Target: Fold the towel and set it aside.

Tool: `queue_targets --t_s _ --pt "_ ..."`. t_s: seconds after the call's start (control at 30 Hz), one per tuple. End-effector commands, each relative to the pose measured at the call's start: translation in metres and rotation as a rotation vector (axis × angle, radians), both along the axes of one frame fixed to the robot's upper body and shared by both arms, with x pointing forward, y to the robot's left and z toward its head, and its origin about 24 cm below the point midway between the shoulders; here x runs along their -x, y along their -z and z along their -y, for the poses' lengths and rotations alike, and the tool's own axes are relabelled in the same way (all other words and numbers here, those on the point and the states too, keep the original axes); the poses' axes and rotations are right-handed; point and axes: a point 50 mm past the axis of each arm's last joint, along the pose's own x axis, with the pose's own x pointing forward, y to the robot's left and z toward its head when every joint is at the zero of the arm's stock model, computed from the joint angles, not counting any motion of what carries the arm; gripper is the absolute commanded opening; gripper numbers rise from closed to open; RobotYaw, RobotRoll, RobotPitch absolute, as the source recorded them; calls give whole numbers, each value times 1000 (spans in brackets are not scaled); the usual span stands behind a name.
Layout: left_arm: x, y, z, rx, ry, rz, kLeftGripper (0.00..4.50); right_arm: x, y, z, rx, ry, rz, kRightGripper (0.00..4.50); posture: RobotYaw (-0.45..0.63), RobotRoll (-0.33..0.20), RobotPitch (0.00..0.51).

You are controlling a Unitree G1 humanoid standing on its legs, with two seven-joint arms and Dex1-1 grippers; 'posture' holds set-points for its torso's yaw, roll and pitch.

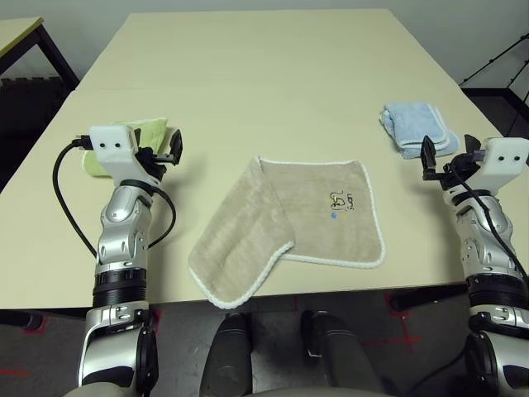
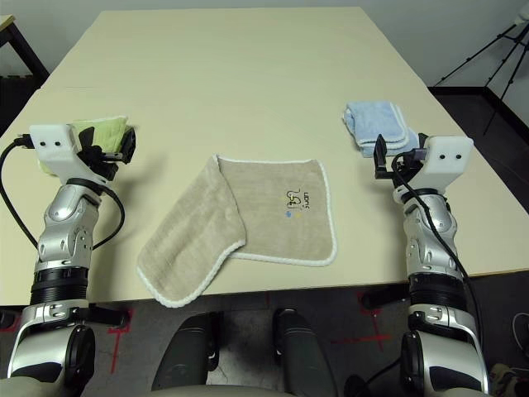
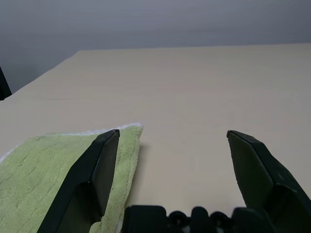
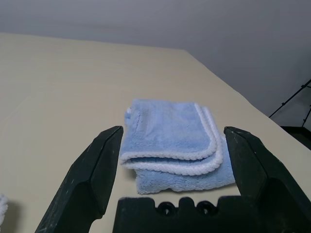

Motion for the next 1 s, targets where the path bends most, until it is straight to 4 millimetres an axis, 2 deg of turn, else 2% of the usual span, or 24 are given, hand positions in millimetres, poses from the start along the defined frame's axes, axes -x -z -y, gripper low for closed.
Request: queue_targets --t_s 0.03,0.6,0.8,1.0 --pt "1 4 0 -17 -3 -13 4475 4 3 8 6 27 -11 4500 149 0 103" --pt "-2 2 2 -20 17 -19 4475 7 10 4 6 -1 -43 4500 143 0 106" --pt "-2 -10 3 5 74 -12 4475 7 9 5 9 -7 -47 4500 147 0 108" --pt "2 -20 0 -15 135 -91 4475 6 8 6 15 -14 -53 4500 165 0 111"
